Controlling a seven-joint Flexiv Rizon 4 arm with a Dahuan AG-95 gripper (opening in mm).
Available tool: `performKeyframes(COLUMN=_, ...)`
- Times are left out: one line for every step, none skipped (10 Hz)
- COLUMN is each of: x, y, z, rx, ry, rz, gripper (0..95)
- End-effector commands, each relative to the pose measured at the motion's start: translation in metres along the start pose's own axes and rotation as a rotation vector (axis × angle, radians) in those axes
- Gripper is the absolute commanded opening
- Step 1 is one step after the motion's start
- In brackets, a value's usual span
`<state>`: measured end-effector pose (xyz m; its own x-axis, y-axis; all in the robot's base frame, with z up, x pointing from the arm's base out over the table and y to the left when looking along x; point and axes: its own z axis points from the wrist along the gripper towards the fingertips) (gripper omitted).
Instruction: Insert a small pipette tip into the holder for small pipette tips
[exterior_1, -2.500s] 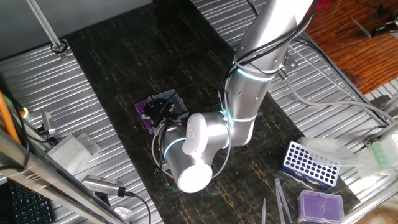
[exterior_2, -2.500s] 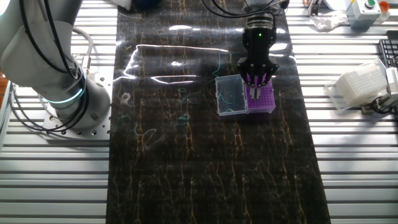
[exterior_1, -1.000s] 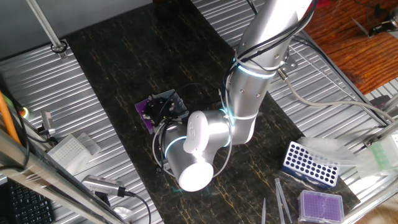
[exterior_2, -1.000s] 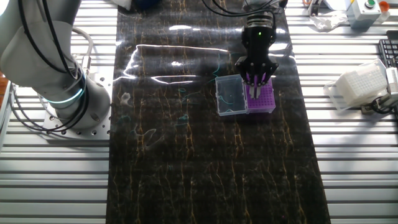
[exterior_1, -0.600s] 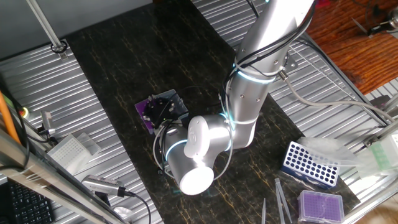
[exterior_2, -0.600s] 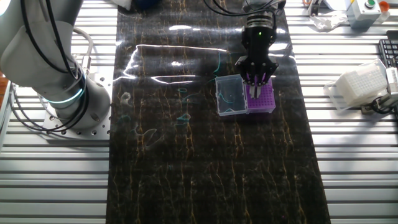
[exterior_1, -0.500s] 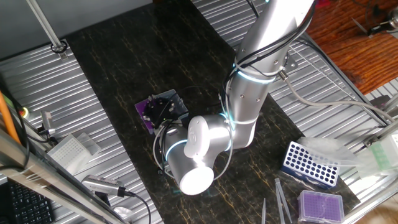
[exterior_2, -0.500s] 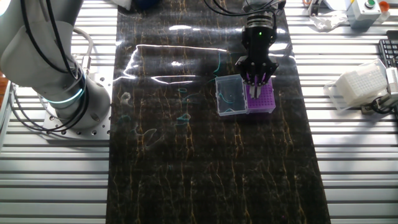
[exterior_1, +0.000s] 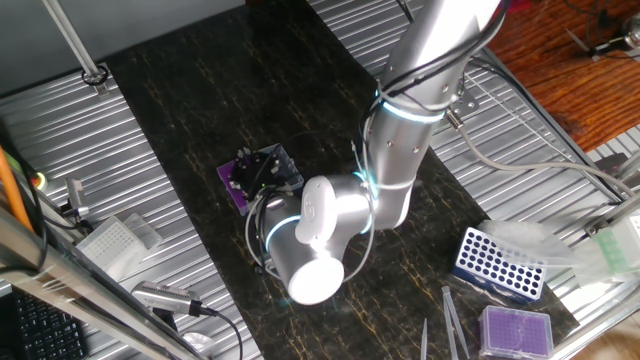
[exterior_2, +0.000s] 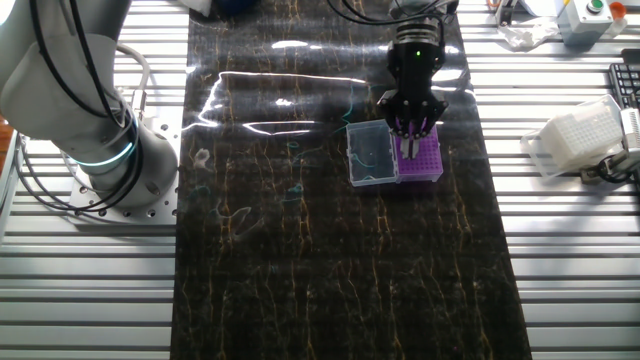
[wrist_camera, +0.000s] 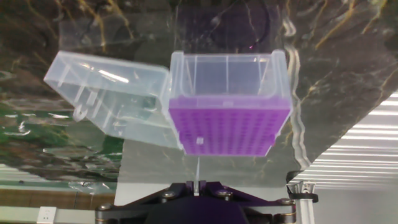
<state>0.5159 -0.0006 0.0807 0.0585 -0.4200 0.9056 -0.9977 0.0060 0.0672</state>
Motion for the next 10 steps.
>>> performKeyframes(x=-0.0004, y=0.002, z=0.0006, rx=-0.003, ry=0.007, rz=0.01, gripper=0.0)
performKeyframes(x=0.0002, y=0.0021, z=0.0016, rx=-0.004, ry=0.013, rz=0.001, gripper=0.0)
performKeyframes(x=0.0001, y=0.0021, z=0.0017, rx=-0.005, ry=0.016, rz=-0.006, gripper=0.0)
performKeyframes(x=0.0, y=0.0019, z=0.0019, rx=-0.006, ry=0.019, rz=-0.012, gripper=0.0)
performKeyframes(x=-0.0001, y=0.0015, z=0.0019, rx=-0.006, ry=0.018, rz=-0.018, gripper=0.0)
performKeyframes(x=-0.0001, y=0.0013, z=0.0019, rx=-0.006, ry=0.019, rz=-0.025, gripper=0.0)
performKeyframes(x=-0.0001, y=0.0013, z=0.0019, rx=-0.007, ry=0.019, rz=-0.032, gripper=0.0)
performKeyframes(x=-0.0003, y=0.0012, z=0.0018, rx=-0.007, ry=0.02, rz=-0.039, gripper=0.0)
performKeyframes(x=-0.0007, y=0.001, z=0.0019, rx=-0.006, ry=0.024, rz=-0.043, gripper=0.0)
performKeyframes(x=-0.0012, y=0.0008, z=0.0022, rx=-0.006, ry=0.025, rz=-0.042, gripper=0.0)
